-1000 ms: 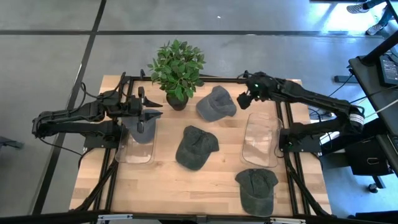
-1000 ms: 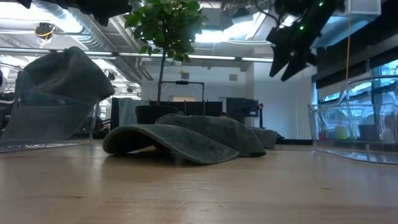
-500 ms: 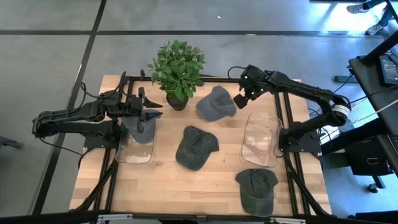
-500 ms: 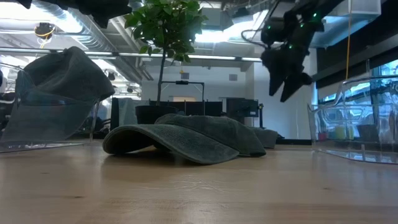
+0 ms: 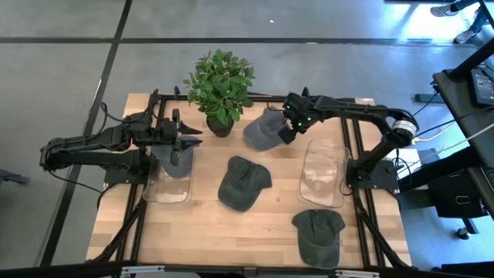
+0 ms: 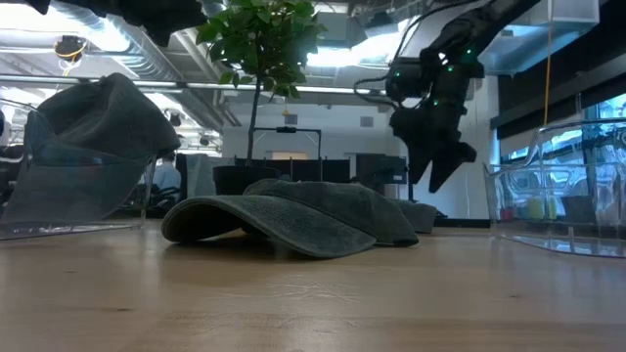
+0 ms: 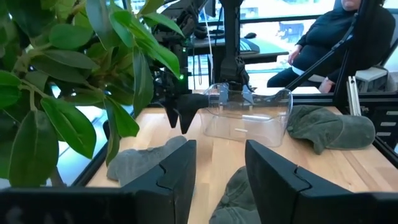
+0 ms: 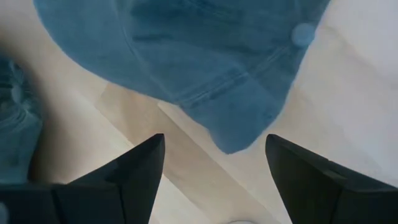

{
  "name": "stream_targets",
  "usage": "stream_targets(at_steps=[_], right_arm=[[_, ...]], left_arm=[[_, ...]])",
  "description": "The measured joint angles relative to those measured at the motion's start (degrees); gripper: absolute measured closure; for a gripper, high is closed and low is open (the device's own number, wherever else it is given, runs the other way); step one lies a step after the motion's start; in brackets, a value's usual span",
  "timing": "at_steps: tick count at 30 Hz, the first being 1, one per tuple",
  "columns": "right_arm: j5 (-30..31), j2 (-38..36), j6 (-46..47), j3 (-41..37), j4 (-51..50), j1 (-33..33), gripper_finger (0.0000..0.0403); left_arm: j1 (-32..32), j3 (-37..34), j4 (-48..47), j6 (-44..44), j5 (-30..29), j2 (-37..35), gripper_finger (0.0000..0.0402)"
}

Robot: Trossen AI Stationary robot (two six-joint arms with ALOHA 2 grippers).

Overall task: Pick & Place hat
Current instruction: Put the gray cap into the left transparent bin

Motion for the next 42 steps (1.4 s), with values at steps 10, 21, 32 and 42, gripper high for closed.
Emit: stream_targets(at_steps=[10,21,32,42], right_arm=[[9.9,5.2,1.6,0.0,1.4,3.2,0.0125],[8.1,10.3,-0.5,0.0,5.3,3.2,0.0138],[13.1,9.7,-5.9,0.1,5.0,3.6,0.0317],[27.3,8.7,-11.1,0.2,3.9,6.2,0.0386]], left_arm=[[0.0,0.0,-1.9,-1.3,0.0,0.0,0.0266],[0.0,0.0,-1.9,-1.3,0.0,0.0,0.0265],[0.0,0.0,-1.9,-1.3,0.0,0.0,0.0269],[0.0,0.0,-1.5,-1.4,0.0,0.0,0.0267]])
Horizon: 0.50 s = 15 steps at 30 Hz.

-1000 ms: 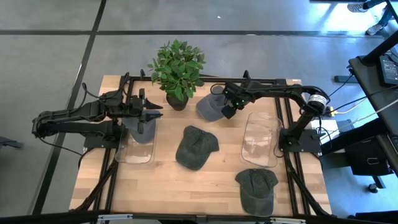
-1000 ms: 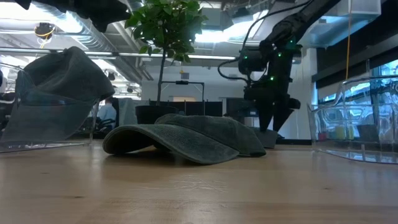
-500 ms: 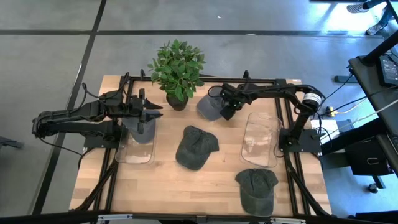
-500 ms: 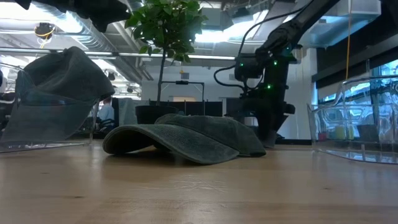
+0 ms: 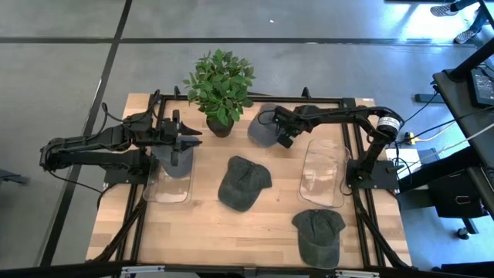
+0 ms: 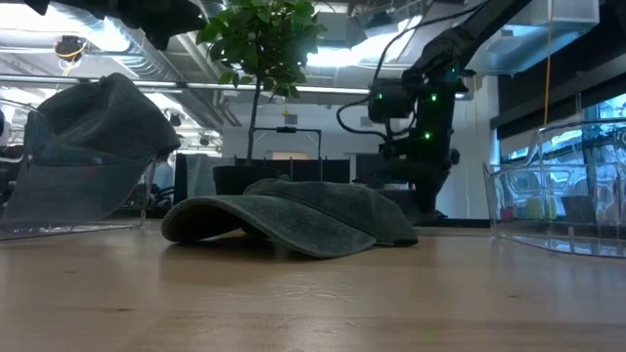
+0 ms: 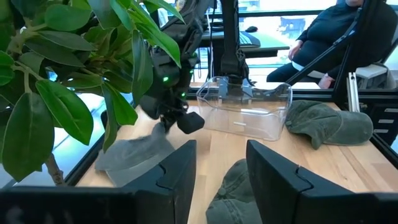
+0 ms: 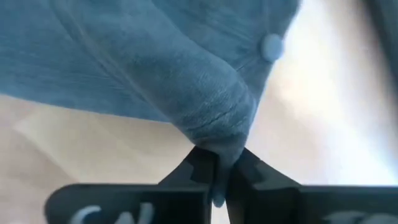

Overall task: Pick & Place hat
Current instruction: Put the gray cap into the left transparent bin

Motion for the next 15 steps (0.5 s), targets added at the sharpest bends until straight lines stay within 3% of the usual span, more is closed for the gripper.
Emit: stream_targets(at_steps=[15], right_arm=[[41.8,-12.5,-20.1,0.1,-1.6,21.4,0.0392]], left_arm=[[-0.1,0.0,5.6,-10.8,1.6,4.1,0.0271]])
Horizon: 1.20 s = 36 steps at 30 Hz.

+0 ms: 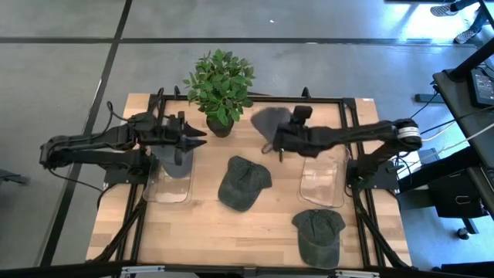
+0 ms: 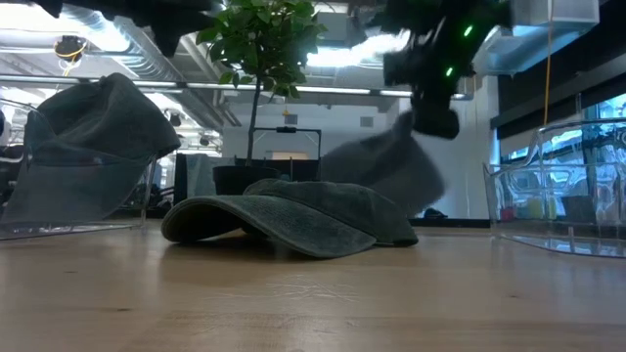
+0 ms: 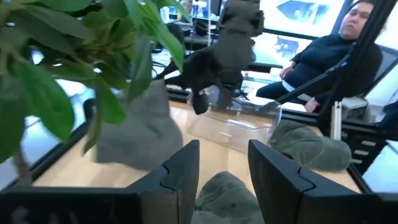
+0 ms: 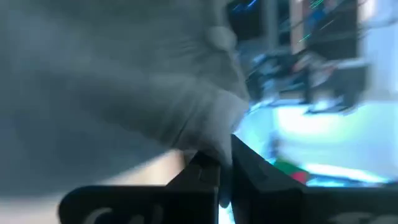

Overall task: Pick & Place hat
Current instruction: Put the gray cap into the left transparent bin

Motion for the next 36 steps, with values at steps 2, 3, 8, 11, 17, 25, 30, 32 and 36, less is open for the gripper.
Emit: stream_targets(at_steps=[2,3,8,11,17,25,30,32,36], right_arm=[[3.5,-1.9,-0.1,0.0,-0.9,3.5,0.0392],[4.9,-2.7,0.0,0.0,-0.9,5.2,0.0392],[10.0,-5.9,-0.2,0.0,1.7,13.2,0.0392],[10.1,-6.8,-0.3,0.0,2.9,17.0,0.0392],[12.4,-6.9,-2.2,0.0,10.3,22.9,0.0392],[11.2,-6.9,-10.5,0.0,23.2,27.1,0.0392],[6.8,-6.9,-10.5,0.0,27.3,27.4,0.0391],[5.0,-6.9,-10.6,0.0,28.5,27.2,0.0391],[3.7,-6.7,-12.6,0.0,31.8,27.1,0.0391]], left_arm=[[0.0,0.0,1.5,-1.6,0.4,1.4,0.0272],[0.0,0.0,2.4,-2.6,0.4,2.2,0.0272],[-0.7,0.0,6.6,-1.9,0.3,6.8,0.0270],[-1.7,0.0,10.3,-1.8,-0.8,10.0,0.0270],[-2.8,0.0,17.9,-1.3,-0.7,15.0,0.0273],[-3.8,0.0,21.4,-4.2,-0.7,17.8,0.0246],[-6.3,0.0,25.3,-5.4,0.2,20.7,0.0198],[-7.4,0.0,25.6,-6.0,0.2,21.9,0.0183],[-8.8,0.0,27.0,-6.7,-4.0,24.9,0.0170]])
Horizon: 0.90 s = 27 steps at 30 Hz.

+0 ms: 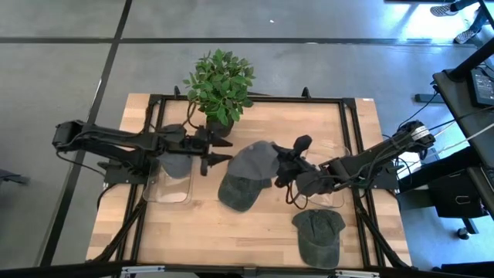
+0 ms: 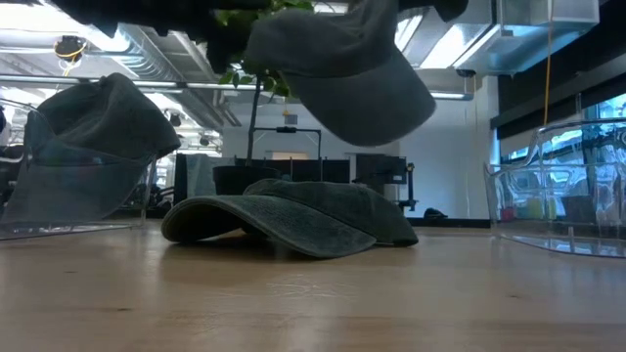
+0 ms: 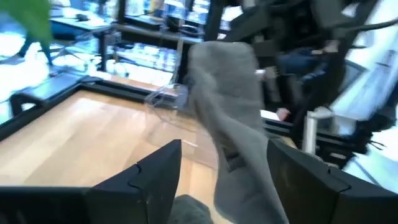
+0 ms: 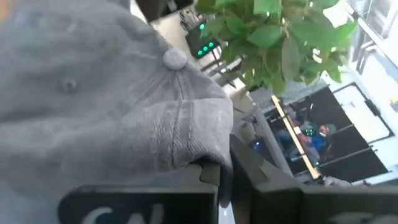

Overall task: Pick & Place hat
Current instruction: Put the gray cap into the left transparent bin

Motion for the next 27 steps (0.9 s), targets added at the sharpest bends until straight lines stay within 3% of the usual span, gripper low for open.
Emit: stream_targets(at_steps=[3,12,27], right_arm=[[-1.7,0.4,-2.3,0.0,3.0,0.0,0.0391],[-5.9,0.9,-6.6,0.0,8.5,0.0,0.0391],[-16.4,0.9,-7.3,0.0,13.3,-3.2,0.0391]], left_arm=[[-0.1,0.0,2.0,-2.8,-0.4,2.4,0.0170],[-0.3,0.0,12.8,-7.3,6.8,6.6,0.0174],[0.0,0.0,14.1,-7.6,6.8,7.2,0.0176]])
